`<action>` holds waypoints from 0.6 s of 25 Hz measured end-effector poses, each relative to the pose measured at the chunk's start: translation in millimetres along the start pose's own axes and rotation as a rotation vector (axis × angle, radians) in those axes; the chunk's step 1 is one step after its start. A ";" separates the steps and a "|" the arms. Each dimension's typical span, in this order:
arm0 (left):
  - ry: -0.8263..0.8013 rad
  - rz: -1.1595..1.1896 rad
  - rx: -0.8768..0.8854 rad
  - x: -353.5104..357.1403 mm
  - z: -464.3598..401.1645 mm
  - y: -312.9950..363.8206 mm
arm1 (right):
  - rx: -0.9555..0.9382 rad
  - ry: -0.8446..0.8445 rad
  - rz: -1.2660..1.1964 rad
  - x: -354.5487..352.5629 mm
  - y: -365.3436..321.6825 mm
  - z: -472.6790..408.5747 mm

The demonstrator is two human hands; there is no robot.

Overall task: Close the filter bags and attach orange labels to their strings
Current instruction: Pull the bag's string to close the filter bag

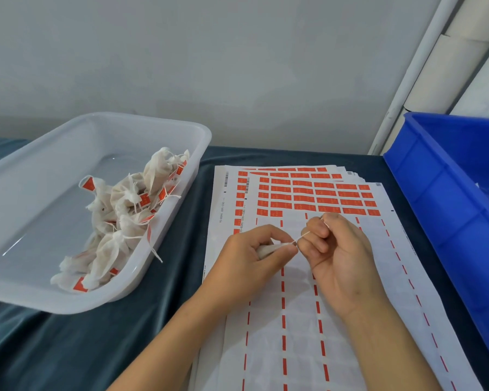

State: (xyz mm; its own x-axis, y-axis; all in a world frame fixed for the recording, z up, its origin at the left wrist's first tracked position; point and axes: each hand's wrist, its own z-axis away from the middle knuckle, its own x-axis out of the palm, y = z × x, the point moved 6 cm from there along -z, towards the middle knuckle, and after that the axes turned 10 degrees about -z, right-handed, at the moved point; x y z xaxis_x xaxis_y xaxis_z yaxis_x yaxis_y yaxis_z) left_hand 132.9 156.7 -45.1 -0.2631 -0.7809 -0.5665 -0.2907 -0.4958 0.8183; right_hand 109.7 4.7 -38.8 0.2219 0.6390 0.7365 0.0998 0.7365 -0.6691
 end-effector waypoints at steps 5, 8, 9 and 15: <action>0.029 0.031 -0.011 -4.0 1.0 1.9 | -0.007 -0.068 0.093 1.5 2.8 0.8; 0.046 0.081 -0.045 -5.7 2.6 -1.2 | -0.082 -0.053 0.443 -3.4 -0.3 -1.5; 0.053 0.098 -0.050 -6.5 2.6 -1.6 | -0.113 -0.013 0.574 -6.9 -0.8 -2.8; 0.154 0.301 -0.049 -17.6 -0.5 -7.5 | -0.315 0.145 1.478 -3.5 9.8 -4.3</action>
State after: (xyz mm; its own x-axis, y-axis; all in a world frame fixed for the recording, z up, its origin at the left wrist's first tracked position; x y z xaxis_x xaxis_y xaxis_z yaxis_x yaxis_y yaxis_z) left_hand 140.1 173.9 -41.2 -0.1869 -0.9414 -0.2808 -0.1754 -0.2493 0.9524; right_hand 114.0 8.8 -48.4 0.3938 0.6986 -0.5974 -0.0984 -0.6141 -0.7830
